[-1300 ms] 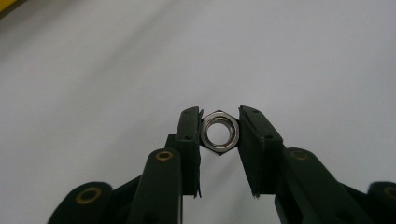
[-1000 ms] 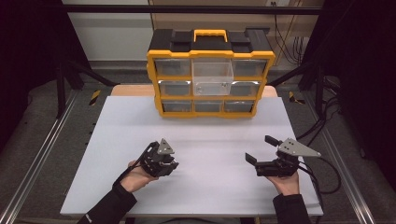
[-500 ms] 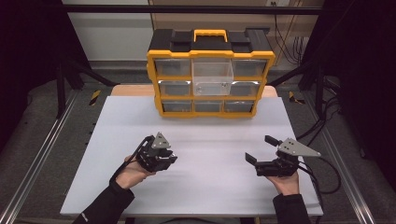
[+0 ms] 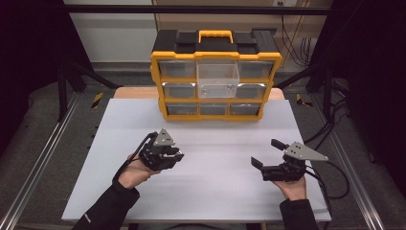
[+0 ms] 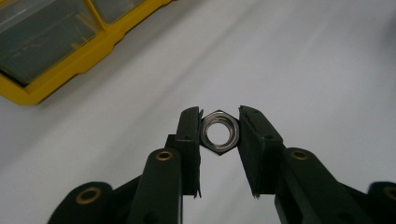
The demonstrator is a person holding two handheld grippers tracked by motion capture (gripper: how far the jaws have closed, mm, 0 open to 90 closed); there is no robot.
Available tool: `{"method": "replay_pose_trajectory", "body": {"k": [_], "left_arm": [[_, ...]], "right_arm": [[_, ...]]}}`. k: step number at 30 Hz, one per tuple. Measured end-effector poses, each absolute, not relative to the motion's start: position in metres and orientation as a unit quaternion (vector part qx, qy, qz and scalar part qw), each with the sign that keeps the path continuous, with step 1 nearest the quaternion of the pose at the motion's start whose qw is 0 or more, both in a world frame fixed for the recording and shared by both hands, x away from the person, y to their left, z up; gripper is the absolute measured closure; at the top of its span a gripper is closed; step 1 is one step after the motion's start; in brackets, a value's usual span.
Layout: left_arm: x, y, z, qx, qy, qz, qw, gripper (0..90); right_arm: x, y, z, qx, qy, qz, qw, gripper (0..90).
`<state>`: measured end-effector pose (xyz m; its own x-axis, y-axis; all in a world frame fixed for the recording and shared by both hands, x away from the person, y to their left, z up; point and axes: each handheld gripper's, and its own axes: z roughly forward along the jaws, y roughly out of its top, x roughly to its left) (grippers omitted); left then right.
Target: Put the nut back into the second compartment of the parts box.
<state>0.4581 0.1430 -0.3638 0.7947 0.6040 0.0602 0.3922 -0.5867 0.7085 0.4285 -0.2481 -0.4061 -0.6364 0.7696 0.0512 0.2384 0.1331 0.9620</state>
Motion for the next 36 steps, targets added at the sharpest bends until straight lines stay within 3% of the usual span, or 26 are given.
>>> {"method": "replay_pose_trajectory", "body": {"k": [36], "left_arm": [[0.470,0.116,-0.278,0.868,0.253,0.192,0.381,69.0]], "right_arm": [[0.428,-0.249,-0.406,0.353,0.714,0.556,0.238,0.3]]}}
